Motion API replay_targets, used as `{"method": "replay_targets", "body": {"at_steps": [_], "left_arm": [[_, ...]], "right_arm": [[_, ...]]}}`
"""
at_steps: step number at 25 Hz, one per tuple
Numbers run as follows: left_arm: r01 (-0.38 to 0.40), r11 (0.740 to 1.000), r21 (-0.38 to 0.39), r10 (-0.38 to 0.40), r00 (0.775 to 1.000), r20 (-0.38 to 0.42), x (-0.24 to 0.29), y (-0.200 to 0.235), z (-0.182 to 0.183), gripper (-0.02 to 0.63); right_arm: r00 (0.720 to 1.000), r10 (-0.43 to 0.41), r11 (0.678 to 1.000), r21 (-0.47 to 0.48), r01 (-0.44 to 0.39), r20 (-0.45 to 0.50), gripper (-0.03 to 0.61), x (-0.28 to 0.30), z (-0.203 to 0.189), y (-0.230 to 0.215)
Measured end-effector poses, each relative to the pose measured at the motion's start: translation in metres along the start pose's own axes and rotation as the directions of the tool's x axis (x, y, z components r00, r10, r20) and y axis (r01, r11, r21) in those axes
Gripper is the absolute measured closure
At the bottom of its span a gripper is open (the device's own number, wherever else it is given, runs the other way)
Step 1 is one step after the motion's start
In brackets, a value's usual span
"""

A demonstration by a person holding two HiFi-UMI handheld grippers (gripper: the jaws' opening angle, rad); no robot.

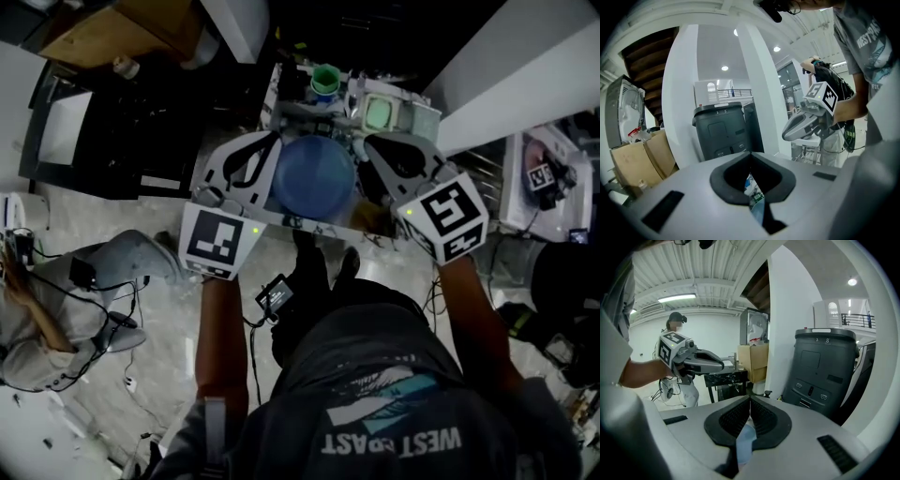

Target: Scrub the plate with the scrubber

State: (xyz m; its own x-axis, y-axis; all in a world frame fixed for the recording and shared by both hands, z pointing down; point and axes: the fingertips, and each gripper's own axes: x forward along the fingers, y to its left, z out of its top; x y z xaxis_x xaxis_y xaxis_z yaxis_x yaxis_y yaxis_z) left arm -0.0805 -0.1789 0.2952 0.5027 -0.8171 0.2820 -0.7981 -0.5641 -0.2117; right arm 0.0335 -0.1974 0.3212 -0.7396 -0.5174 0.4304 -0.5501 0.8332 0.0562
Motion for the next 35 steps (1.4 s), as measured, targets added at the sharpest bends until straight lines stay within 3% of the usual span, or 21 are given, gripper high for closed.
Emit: {"method": "replay_targets", "body": {"at_steps": [19, 28, 35], "left_arm": [[0.062, 0.994, -0.087, -0.067, 0.996, -0.058, 0.038, 0.027, -0.076, 0.611], [0.090, 0.984, -0.152, -0.108, 0.988, -0.115, 0.051, 0.027, -0.124, 0.610], [0.113, 0.977, -0.183, -0.141, 0.979, -0.147, 0.059, 0.026, -0.159, 0.609]], "right_arm": [[0.989, -0.016, 0.997, 0.077, 0.027, -0.147, 0.548, 0.082, -0.073, -0.022], [0.956, -0.027, 0.990, 0.127, 0.067, -0.292, 0.546, 0.126, -0.157, -0.029], [0.913, -0.029, 0.977, 0.183, 0.113, -0.408, 0.546, 0.157, -0.229, -0.036]]}}
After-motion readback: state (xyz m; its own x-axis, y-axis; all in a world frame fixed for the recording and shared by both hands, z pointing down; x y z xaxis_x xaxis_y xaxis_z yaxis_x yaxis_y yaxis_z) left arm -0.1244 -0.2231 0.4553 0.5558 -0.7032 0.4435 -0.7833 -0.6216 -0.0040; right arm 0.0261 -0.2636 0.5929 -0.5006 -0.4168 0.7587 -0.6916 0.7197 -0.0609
